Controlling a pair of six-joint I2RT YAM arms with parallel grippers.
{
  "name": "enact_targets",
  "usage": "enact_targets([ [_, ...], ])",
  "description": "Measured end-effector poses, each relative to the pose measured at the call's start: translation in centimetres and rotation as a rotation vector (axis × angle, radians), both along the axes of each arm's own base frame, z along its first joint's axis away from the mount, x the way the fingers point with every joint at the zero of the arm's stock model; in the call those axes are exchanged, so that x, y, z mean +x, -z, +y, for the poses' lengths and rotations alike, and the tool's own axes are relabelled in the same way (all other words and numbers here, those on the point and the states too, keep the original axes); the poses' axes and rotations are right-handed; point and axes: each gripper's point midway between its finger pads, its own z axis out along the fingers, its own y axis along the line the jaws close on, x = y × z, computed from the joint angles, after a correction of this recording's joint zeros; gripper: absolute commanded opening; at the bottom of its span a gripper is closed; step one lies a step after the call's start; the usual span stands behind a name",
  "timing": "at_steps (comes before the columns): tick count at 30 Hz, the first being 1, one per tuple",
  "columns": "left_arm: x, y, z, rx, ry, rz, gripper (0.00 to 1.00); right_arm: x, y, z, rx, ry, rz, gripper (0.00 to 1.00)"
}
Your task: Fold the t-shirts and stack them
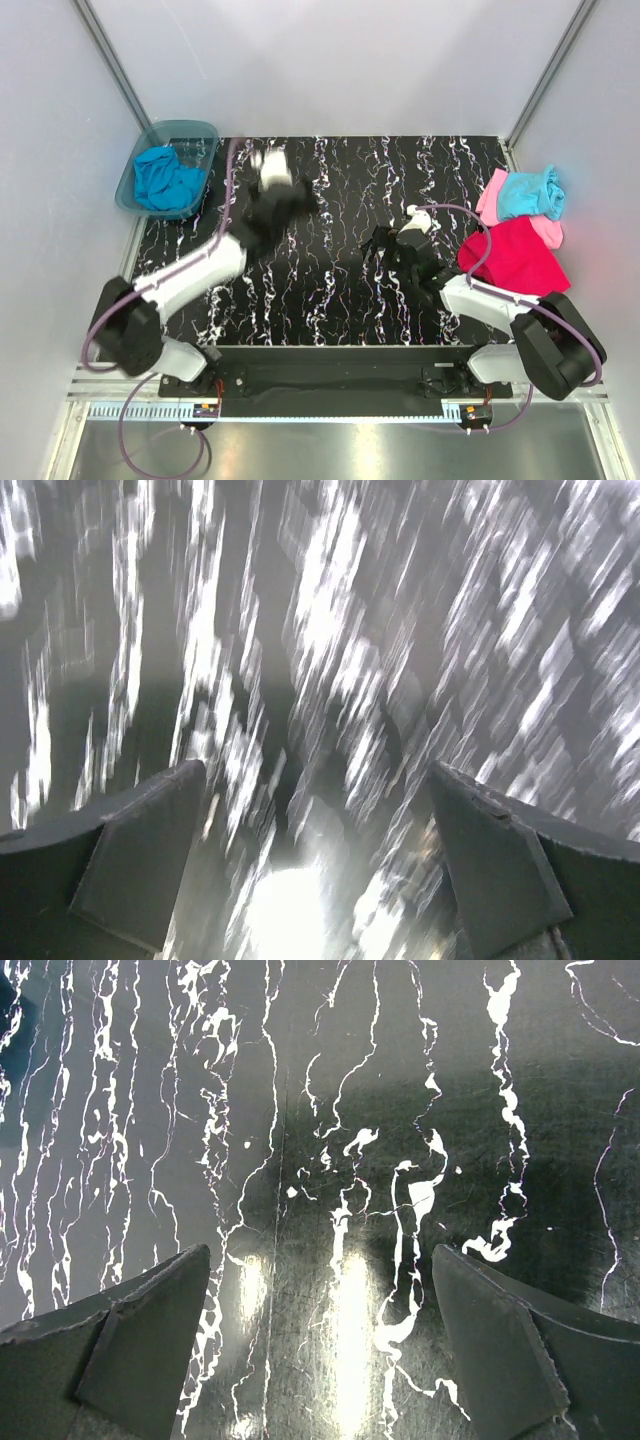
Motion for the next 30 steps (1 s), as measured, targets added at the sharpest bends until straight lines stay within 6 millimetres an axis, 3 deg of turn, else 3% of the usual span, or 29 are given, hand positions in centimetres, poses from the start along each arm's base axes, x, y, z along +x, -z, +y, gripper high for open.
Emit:
enact_targets([
  [2,5.6,-7.8,-0.5,-0.042,-0.049,-0.115,0.99,0.0,0.0,0.0,0.001,0.000,-0.001,1.00],
  [4,9.8,-13.4,1.8,-0.063,-0.110,-0.203,0.99,-0.1,-0.2,-0.1,0.003,0.001,-0.004,1.00],
  [6,13.2,-16.7,6.5,-0.048,-0.197,-0.248,0.99,-0.2,-0.5,-0.2,0.007,0.002,-0.012,1.00],
  [8,15.3,-17.4,11.4,-0.021,-0.279,-0.250,0.99,-0.3,-0.8,-0.2,0.013,0.003,-0.021,1.00],
  [10,16.7,-15.6,16.8,0.013,-0.363,-0.196,0.99,-0.2,-1.2,-0.2,0.019,0.003,-0.030,1.00],
  [12,17.3,-12.0,21.7,0.047,-0.435,-0.104,0.99,-0.2,-1.3,-0.2,0.022,0.003,-0.034,1.00],
  [13,17.2,-9.7,23.7,0.063,-0.461,-0.049,0.94,-0.3,-1.3,-0.2,0.021,0.003,-0.032,1.00],
  [17,15.4,-0.6,29.1,0.127,-0.505,0.187,0.89,-0.3,-1.2,-0.2,0.023,0.002,-0.030,1.00],
  [21,12.3,5.4,32.8,0.144,-0.531,0.362,0.89,-0.3,-0.8,-0.1,0.020,0.002,-0.020,1.00],
  [25,10.8,6.7,35.7,0.143,-0.571,0.412,0.89,-0.3,-0.7,-0.1,0.020,0.003,-0.017,1.00],
  [30,10.8,8.3,35.7,0.133,-0.546,0.446,0.89,-0.4,-1.2,-0.3,0.029,0.004,-0.032,1.00],
])
